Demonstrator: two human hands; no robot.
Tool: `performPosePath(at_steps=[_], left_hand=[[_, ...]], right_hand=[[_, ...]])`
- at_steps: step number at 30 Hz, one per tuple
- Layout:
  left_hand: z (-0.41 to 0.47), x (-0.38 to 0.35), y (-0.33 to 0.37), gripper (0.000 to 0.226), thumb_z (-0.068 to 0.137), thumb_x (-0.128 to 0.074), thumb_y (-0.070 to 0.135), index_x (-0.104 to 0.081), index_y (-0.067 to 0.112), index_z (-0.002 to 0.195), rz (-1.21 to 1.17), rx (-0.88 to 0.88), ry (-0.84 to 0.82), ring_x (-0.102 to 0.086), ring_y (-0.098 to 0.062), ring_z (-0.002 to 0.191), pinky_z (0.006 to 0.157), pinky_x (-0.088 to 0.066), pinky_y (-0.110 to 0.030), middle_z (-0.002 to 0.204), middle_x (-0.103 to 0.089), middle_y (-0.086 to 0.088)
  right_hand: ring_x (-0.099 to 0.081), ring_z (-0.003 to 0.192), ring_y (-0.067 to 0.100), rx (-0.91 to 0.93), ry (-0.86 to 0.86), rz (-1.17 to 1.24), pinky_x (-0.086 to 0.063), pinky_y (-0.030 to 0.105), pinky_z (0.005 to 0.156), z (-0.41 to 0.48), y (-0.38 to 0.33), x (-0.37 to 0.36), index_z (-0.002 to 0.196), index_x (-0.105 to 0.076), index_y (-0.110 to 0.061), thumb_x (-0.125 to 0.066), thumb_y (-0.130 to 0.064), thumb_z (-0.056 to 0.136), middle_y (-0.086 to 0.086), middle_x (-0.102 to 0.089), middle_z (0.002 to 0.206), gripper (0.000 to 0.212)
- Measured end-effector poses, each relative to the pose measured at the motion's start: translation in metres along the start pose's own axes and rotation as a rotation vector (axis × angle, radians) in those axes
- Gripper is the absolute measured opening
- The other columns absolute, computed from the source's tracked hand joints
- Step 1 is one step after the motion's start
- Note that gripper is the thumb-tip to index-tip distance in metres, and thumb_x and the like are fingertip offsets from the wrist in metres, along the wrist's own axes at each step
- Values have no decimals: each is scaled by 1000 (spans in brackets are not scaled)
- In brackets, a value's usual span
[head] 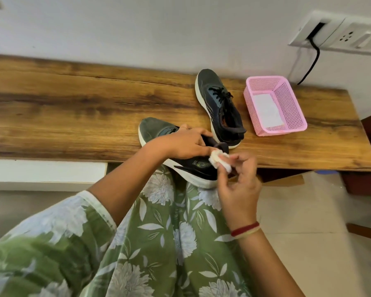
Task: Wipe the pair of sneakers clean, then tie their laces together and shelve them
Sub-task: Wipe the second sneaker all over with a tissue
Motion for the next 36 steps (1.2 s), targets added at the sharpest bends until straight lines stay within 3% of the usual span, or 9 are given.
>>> performPosePath(at_steps=[4,8,13,16,20,25,28,31,36], left_hand=[[7,2,3,46,90,-47,57,-61,26,60,136,39,-87,-25,-17,129,106,-18,-32,145,-37,12],[6,4,12,48,95,-44,51,-62,16,67,138,31,-58,-23,-4,110,99,-16,-26,146,-39,10],[6,2,17,47,99,-36,48,-59,19,69,179,33,-88,-29,-9,125,106,-15,-33,146,-41,5],[2,2,16,55,98,-36,50,-70,7,95,192,48,-122,-25,-10,126,104,-16,-31,149,-36,6],[0,1,10,52,96,-38,53,-68,12,85,151,82,-108,-26,-9,116,101,-18,-29,149,-35,8],[1,-1,11,49,97,-34,55,-62,18,81,128,84,-111,-22,-7,121,106,-14,-31,149,-34,8],[0,-3,10,51,97,-34,55,-66,17,89,138,83,-118,-17,-4,110,105,-13,-30,149,-32,9],[-2,-5,2,50,93,-35,61,-64,21,80,79,123,-88,-19,-17,128,110,-13,-37,147,-31,13],[-11,-28,-10,77,83,-28,79,-72,19,105,-8,161,-10,4,-19,143,115,-5,-54,155,-9,24]], right_hand=[[-49,70,19,183,-83,-288,-42,24,61,-18,-10,-28,92,-45,-16,-59,-7,85,5,-55,79,18],[-48,63,18,232,-347,-378,-45,34,49,-47,-11,-58,90,-44,-18,-62,4,80,2,-54,70,30],[-44,74,9,198,1,-259,-37,16,64,0,-21,-15,94,-45,-16,-53,-12,88,1,-54,82,10],[-46,66,20,307,-80,-364,-44,35,54,-6,-29,-40,85,-47,-11,-60,-1,85,7,-53,71,16],[-45,66,21,447,-295,-402,-43,36,52,-33,-29,-61,84,-50,-11,-62,0,83,5,-53,67,16],[-45,70,18,282,-89,-418,-37,24,62,-2,-19,-26,84,-54,-7,-48,-10,89,6,-56,73,8],[-44,69,19,403,-237,-442,-40,29,57,-23,-27,-57,86,-54,-8,-54,0,85,5,-54,71,8],[-50,72,21,514,-517,-336,-46,36,52,-59,-31,-87,87,-49,-14,-49,-5,83,5,-59,76,10],[-57,87,2,-71,22,59,-47,16,73,-11,14,4,96,-51,-25,-56,-7,89,-11,-58,94,20]])
Point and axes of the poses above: each hand's wrist, its own z-axis towards the middle knuckle, its own x-axis out of the back of the hand, y = z × x, the point moved 10 cm from there along z, towards the middle knuckle
